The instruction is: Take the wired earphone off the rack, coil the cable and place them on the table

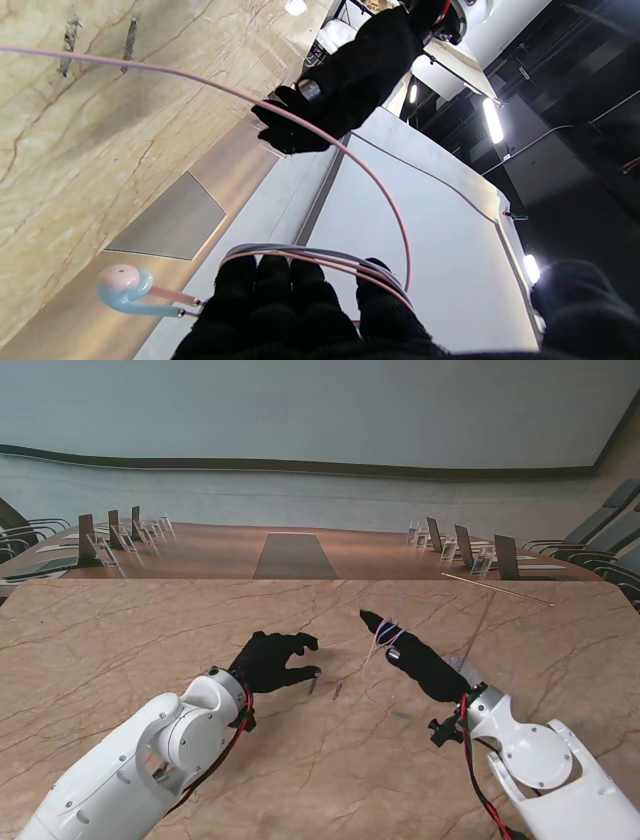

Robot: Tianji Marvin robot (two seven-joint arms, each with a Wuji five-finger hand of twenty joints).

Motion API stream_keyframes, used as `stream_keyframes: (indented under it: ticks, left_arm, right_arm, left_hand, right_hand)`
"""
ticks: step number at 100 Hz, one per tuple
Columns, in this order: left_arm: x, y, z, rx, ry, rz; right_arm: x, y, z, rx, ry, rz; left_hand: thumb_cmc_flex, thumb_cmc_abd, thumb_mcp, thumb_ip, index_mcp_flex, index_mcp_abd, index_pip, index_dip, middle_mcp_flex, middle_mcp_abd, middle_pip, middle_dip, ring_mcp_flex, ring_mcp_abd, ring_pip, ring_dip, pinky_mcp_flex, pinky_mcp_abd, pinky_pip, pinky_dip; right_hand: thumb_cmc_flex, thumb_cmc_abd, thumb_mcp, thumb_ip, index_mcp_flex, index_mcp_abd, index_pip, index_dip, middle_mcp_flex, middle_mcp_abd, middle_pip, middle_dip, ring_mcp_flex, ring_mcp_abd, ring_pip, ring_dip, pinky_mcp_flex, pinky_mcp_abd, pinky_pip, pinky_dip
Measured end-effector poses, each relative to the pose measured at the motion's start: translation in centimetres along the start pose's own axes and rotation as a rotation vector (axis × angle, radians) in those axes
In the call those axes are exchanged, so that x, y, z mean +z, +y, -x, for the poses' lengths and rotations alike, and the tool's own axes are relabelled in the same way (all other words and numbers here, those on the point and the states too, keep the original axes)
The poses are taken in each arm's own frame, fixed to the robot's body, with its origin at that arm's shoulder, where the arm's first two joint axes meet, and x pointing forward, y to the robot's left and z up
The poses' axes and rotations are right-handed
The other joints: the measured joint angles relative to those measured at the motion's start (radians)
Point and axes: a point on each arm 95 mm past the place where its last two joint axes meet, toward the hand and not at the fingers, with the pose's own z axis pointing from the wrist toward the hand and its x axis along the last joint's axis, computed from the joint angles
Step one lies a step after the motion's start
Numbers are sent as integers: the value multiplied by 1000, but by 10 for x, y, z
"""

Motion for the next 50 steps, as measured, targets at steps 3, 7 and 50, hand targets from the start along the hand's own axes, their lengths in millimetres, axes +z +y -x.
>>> stream_keyframes:
  ticks: [3, 7, 50]
  left_arm:
    - [1, 0, -2, -7, 10, 0]
    - [2, -1, -4, -18, 23, 0]
    - [16, -15, -23, -98, 102, -54]
  right_arm:
    - [0, -1, 1, 4, -5, -1]
    - [1, -3, 3, 9, -13, -4]
    - [6, -17, 15, 56, -74, -8]
  left_hand:
    - [4, 0, -2, 0, 0, 0, 0, 0, 7, 0, 0, 0, 0, 0, 4, 0, 1, 0, 0, 3]
    - [4, 0, -5, 0, 0, 0, 0, 0, 13, 0, 0, 0, 0, 0, 4, 0, 1, 0, 0, 3]
    - [0, 0, -12, 0, 0, -1, -13, -25, 135, 0, 189, 178, 173, 80, 471, 322, 206, -4, 432, 234]
  right_hand:
    - [0, 0, 0, 0, 0, 0, 0, 0, 0, 0, 2, 0, 0, 0, 0, 0, 0, 0, 0, 0]
    - [0, 0, 0, 0, 0, 0, 0, 0, 0, 0, 2, 0, 0, 0, 0, 0, 0, 0, 0, 0]
    - [0, 0, 0, 0, 0, -18, 0, 11, 0, 0, 14, 0, 0, 1, 14, 10, 2, 0, 0, 0]
